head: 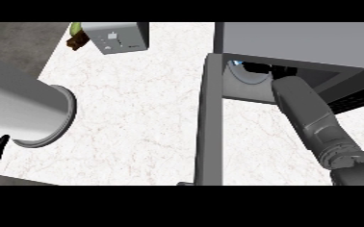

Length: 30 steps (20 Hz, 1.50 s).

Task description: Pick up the milk, place it into the microwave and close the microwave

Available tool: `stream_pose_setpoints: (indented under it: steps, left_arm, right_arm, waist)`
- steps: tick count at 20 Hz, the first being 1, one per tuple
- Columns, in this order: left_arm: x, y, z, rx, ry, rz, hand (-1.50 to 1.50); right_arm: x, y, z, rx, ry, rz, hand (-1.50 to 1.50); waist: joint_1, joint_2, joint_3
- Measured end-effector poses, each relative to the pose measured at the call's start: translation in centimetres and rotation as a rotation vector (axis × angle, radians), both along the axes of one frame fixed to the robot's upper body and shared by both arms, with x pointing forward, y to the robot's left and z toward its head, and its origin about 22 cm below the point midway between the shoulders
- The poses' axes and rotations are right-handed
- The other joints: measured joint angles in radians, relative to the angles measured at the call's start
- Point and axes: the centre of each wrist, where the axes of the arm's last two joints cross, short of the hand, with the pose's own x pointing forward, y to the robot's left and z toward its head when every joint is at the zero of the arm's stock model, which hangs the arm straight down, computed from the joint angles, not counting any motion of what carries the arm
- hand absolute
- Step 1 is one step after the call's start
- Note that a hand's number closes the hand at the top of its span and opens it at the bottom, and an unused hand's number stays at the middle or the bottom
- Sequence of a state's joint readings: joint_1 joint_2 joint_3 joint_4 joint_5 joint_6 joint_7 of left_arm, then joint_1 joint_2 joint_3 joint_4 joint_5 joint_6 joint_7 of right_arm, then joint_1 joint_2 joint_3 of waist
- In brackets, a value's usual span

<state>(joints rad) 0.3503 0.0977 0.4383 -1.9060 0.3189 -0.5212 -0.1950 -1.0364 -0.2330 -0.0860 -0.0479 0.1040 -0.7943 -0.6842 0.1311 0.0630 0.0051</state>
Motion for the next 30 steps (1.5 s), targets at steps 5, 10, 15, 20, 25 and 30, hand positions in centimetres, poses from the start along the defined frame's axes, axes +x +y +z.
stream_pose_setpoints:
  steps: [5, 10, 15, 20, 25, 30]
  left_arm:
    - [0.5, -0.1, -0.2, 0.005, 0.003, -0.006, -1.50]
    - [1.1, -0.2, -0.3, 0.009, 0.004, -0.008, -1.50]
    - [1.5, 0.0, -0.5, 0.012, 0.007, -0.014, -1.50]
    - [2.0, 0.1, -0.7, 0.010, 0.011, -0.024, -1.50]
    - [1.8, 0.1, -1.4, 0.000, 0.013, -0.026, -1.50]
    - [1.7, 0.6, -1.5, 0.005, 0.005, -0.018, -1.50]
  right_arm:
    - [-0.1, 0.3, -0.2, -0.035, 0.007, 0.004, -1.50]
    - [0.2, 0.9, 0.2, -0.051, -0.013, 0.005, -1.50]
    - [0.2, 1.9, 0.0, -0.071, -0.010, 0.022, -1.50]
    - [0.2, 2.1, 0.1, -0.087, -0.001, 0.044, -1.50]
    - [0.0, 2.9, -0.3, -0.083, 0.011, 0.062, -1.50]
    - [-0.2, 3.5, -0.7, -0.063, 0.012, 0.076, -1.50]
  waist:
    - [0.008, 0.003, 0.000]
    - [0.009, 0.003, 0.000]
    - [0.010, 0.003, 0.000]
    - [0.005, 0.002, 0.000]
    - [0.000, -0.002, -0.001]
    - [-0.011, -0.008, -0.001]
